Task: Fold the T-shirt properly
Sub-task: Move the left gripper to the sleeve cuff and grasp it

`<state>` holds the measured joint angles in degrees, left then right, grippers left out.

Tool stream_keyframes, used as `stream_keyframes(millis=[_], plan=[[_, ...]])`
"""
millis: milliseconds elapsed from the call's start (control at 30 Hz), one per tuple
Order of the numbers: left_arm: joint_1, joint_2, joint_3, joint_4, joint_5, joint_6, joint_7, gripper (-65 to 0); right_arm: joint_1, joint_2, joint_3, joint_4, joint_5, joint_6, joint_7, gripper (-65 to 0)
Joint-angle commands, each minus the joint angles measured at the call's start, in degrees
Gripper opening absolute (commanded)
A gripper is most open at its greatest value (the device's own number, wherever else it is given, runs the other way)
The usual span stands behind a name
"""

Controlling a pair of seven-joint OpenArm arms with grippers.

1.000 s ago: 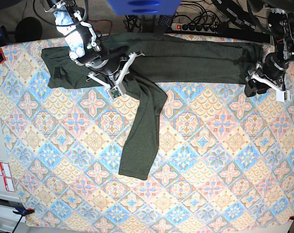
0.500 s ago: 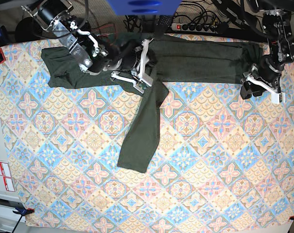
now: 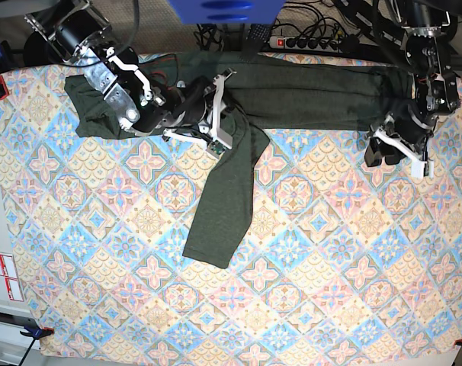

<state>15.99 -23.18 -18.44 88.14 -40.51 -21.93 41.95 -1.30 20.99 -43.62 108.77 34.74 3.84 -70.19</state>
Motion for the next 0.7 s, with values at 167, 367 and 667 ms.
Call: stream_keyframes(millis=[167,367,667], plan=[[-8.6,-1.0,6.8,0.9,-0.2,0.1,-1.3,-32.6,0.1,0.1,5.5,1.1,0.6,-0.1,0.5,-43.6],[-19.1,0.6,16.1,-3.9,-0.2,0.1,-1.3,-32.6,-0.8,0.1,16.6,0.7,0.6,-0.1,4.4,-43.3],[-36.3,9.3,24.9,-25.9,3.9,0.1,-1.6,-32.6,-2.3,3.8,23.1,0.6,0.6,-0.1,7.4,-43.3]])
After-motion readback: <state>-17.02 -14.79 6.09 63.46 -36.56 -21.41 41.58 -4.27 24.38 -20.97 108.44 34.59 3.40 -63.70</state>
